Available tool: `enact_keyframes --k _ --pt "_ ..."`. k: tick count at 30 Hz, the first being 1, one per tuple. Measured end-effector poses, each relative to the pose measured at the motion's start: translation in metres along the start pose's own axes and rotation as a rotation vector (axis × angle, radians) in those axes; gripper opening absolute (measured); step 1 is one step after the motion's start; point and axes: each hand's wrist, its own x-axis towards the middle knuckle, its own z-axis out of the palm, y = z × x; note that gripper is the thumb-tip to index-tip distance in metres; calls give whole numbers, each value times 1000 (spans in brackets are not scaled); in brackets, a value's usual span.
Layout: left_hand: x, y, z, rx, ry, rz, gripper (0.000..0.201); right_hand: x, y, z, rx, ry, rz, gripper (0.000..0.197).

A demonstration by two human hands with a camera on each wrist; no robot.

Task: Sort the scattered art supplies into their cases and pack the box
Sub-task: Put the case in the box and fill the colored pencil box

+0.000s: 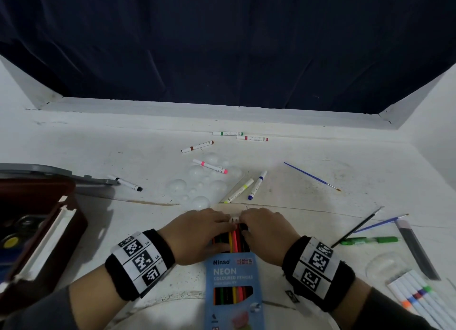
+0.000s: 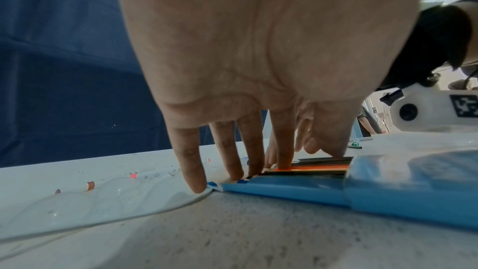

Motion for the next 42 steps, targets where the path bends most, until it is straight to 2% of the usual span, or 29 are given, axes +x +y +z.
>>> enact_keyframes --k 4,8,10,12,14,15,18,19,22,24,26,30,32,36,39,42 --pt "-1 1 0 -21 10 -13 49 -4 -7 -4 -103 -10 -45 16" --pt "-7 6 -3 -175 77 -41 46 -11 -5 -4 127 -9 -6 18" --pt "-16 5 -6 -302 191 -92 40 -14 -3 -5 200 82 42 19" --pt "-29 1 -6 -372 369 -166 32 -18 1 -7 255 154 105 18" --pt "-43 -3 -2 -386 492 -266 24 -19 1 -9 372 153 169 18" --pt "-49 -2 -1 -387 477 -319 24 -19 0 -10 440 135 194 19" --pt "-58 5 3 -292 231 -394 44 -20 -5 -10 542 125 218 25" --pt "-57 7 4 -257 196 -387 47 -21 -7 -9 552 126 220 26" --pt "-50 12 5 -311 157 -314 45 -23 -12 -6 599 124 235 29" --pt "-45 14 9 -471 115 -276 43 -25 -13 -2 640 145 258 30" --pt "-41 18 11 -597 133 -305 41 -28 -15 3 663 177 273 28" --pt "-36 27 6 -786 242 -371 46 -32 -16 9 744 210 285 29" --pt "-35 29 2 -869 305 -438 50 -34 -17 7 802 221 287 35" --pt "-38 39 -14 -1035 476 -465 49 -40 -18 4 853 308 276 46" --pt "-39 47 -40 -1098 604 -423 50 -45 -18 -6 855 409 244 58" --pt "-40 57 -70 -1095 668 -341 32 -51 -18 -25 863 528 149 59"
